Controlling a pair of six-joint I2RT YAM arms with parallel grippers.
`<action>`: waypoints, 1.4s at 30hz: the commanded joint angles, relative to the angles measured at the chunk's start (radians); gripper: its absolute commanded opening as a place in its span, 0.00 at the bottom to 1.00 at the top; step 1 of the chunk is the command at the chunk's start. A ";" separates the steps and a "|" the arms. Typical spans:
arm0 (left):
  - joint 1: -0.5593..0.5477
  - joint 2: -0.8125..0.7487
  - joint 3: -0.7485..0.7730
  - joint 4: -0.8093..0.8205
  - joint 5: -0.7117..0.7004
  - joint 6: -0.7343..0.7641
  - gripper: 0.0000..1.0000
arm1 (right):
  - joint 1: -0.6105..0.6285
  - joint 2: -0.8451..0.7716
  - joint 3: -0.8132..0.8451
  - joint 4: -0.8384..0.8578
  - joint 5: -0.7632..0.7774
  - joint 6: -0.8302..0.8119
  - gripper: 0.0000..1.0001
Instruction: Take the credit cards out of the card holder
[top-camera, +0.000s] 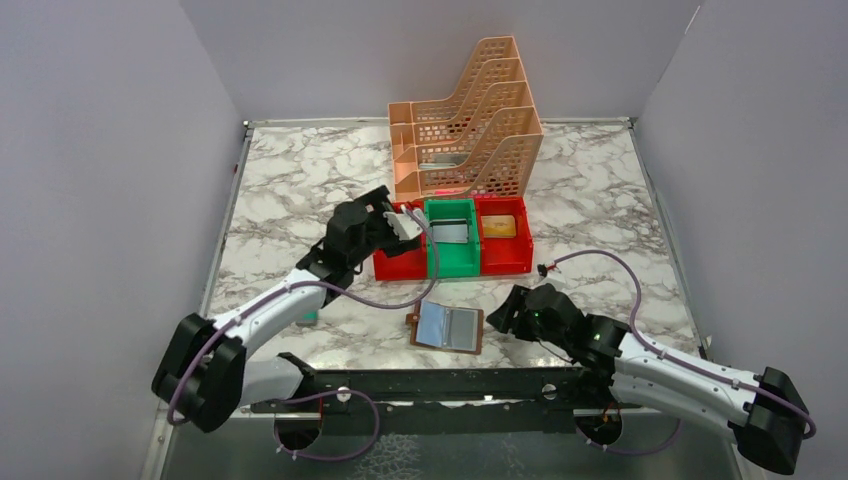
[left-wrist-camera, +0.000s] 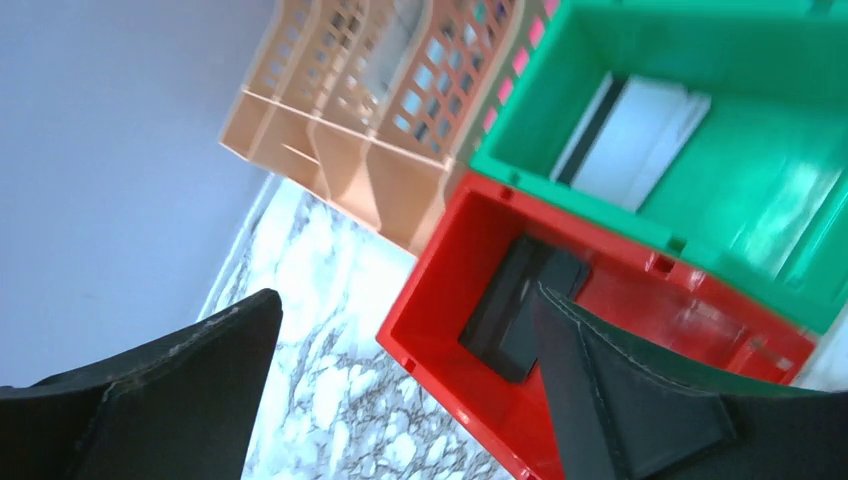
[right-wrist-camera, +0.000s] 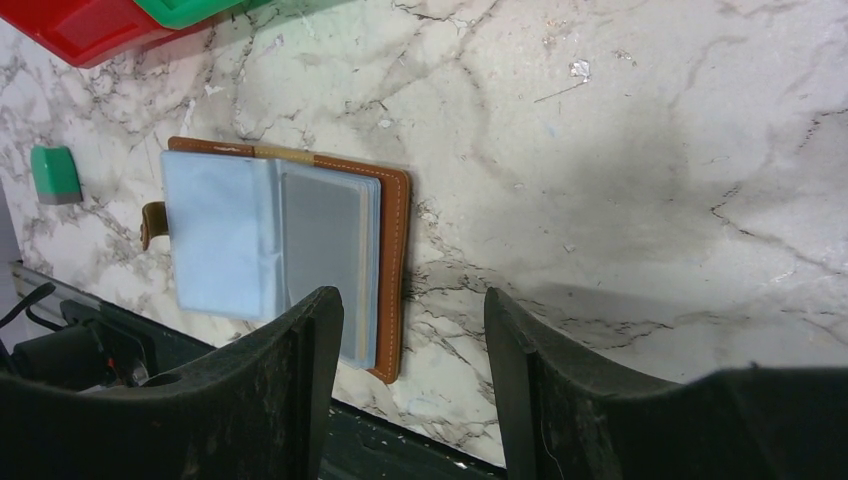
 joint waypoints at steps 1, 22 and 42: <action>0.005 -0.180 -0.056 0.128 0.017 -0.341 0.99 | 0.001 -0.004 0.010 -0.020 0.017 0.019 0.59; -0.168 -0.413 -0.251 -0.086 0.285 -1.198 0.92 | 0.001 0.121 -0.035 0.272 -0.227 0.036 0.50; -0.396 -0.179 -0.242 -0.279 -0.091 -1.302 0.55 | 0.001 0.294 0.040 0.343 -0.290 -0.021 0.44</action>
